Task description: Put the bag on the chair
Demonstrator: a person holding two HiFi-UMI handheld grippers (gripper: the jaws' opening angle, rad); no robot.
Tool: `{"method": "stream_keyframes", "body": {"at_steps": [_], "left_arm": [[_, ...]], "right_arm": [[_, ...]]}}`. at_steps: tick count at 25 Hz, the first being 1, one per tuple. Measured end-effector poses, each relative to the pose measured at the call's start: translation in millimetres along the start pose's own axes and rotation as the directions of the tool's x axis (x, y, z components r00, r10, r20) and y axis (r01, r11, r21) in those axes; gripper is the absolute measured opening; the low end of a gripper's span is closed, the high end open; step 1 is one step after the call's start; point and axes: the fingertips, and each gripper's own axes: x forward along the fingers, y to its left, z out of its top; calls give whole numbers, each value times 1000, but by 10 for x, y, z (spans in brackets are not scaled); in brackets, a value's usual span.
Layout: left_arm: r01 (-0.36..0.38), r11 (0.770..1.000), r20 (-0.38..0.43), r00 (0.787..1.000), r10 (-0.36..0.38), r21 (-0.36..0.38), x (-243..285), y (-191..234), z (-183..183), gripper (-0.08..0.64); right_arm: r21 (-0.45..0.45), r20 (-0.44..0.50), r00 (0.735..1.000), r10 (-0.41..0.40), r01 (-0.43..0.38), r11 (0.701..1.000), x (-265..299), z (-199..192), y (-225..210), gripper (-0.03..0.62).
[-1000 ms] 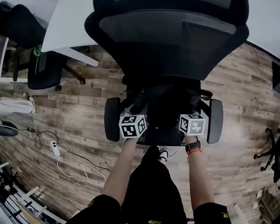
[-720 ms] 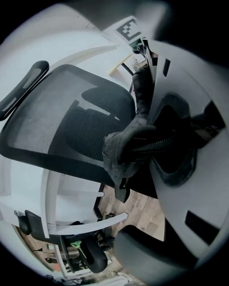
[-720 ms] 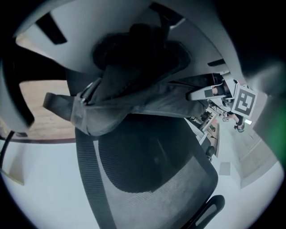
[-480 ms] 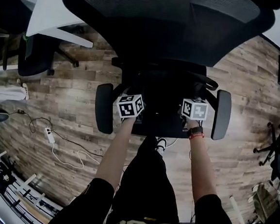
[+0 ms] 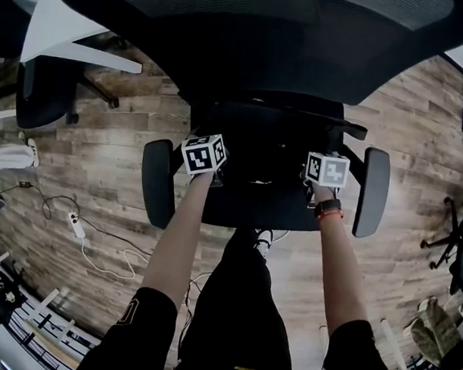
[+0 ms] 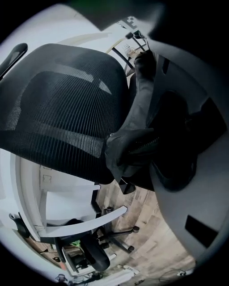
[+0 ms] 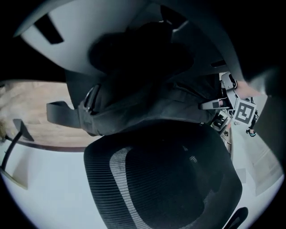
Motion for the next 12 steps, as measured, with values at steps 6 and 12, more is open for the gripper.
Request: {"method": "stream_keyframes", "body": {"at_steps": [6,12], "left_arm": [[-13,999,1,1000,13,-47,38,31,68,266],[7,997,9,1000,-6,-77,-253,-92,89,328]], "right_arm": [[59,30,999,-15,14,998,22,36,-79,269],[86,81,996,-31,24,996,-308,65,-33,377]]}}
